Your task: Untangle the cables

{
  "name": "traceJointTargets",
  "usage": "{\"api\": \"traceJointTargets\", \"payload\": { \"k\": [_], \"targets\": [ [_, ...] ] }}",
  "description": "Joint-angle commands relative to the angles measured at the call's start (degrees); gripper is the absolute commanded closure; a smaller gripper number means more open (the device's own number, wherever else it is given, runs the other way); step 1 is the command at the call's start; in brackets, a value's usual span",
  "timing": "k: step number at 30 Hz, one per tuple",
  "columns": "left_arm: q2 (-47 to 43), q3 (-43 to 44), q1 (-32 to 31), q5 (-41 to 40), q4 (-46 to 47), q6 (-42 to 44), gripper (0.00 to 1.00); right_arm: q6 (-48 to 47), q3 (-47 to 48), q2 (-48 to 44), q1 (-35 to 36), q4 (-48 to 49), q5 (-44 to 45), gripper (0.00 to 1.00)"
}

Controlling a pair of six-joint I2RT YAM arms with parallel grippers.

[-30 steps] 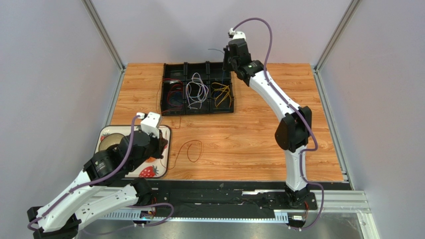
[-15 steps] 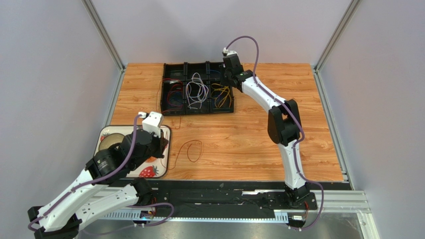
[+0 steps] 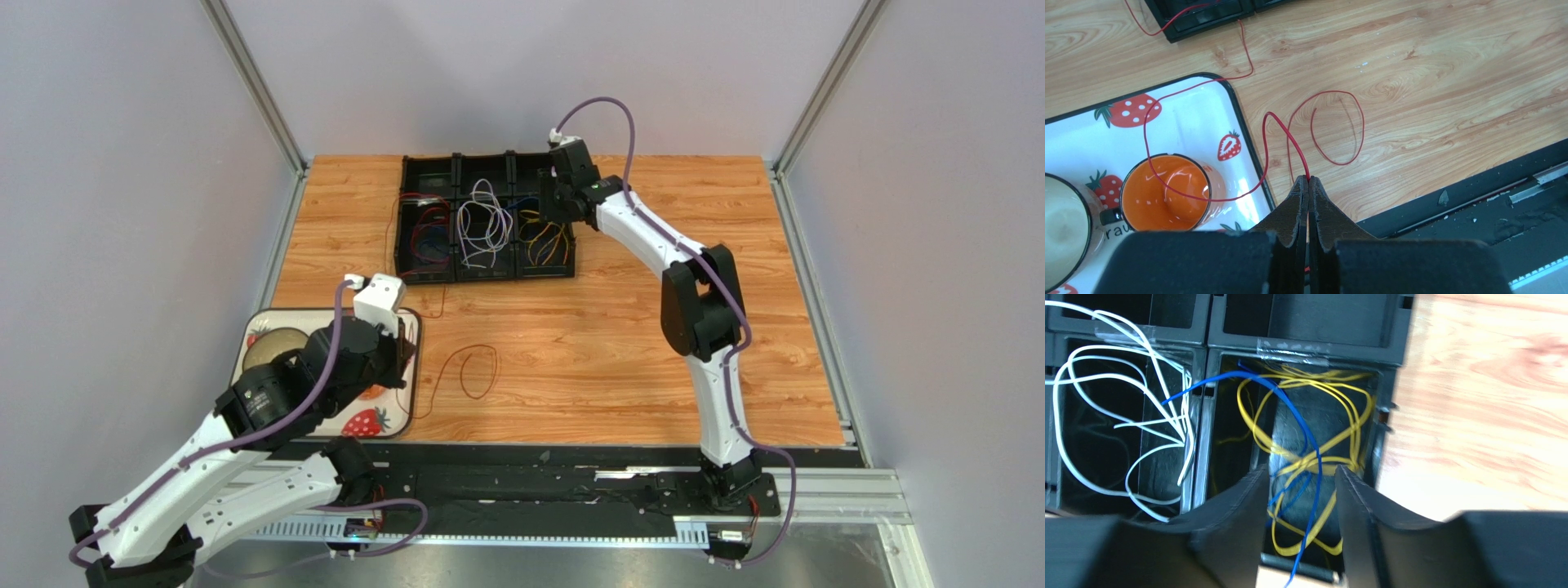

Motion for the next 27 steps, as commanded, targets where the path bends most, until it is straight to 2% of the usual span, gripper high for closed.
{"api": "traceJointTargets", "payload": {
  "k": [1,5,9,11,15,16,20,27],
  "targets": [
    [1.97,0.03,0.20,-0.85,1.55,0.16,1.00,-1.29,0.02,-9.64,0.18,-5.02,3.48,0.47],
    [6.28,0.65,0.20,-1.30,2.77,-0.54,1.00,-0.67,-4.37,-14.56,0.27,-9.42,5.24,0.40],
    [14.17,-0.32,-0.76,3.53,9.53,-2.64,1.00,0.74,-16.46,-23.00,0.27,-10.05,8.05,0.39],
    [17.17,-0.58,-2.78,3.36,13.93,-3.09,1.00,1.79,-22.11,-27.04,0.18,-8.74,8.24,0.38],
    [27.43,-1.72,-4.37,1.96,20.43,-3.79,1.00,4.07,-36.43,-39.77,0.18,-5.05,4.38,0.38],
    [29.38,-2.07,-4.46,1.35,22.62,-3.79,1.00,4.68,-41.77,-41.98,0.27,-3.30,3.32,0.38],
    [39.31,-1.73,-4.55,0.37,26.59,-3.88,1.00,8.37,-53.12,-49.90,0.70,0.57,-3.61,0.38],
    [50.13,-1.02,-4.55,-2.44,30.72,-5.64,1.00,8.12,-58.69,-57.38,2.11,-0.65,-3.98,0.39]
  ]
}}
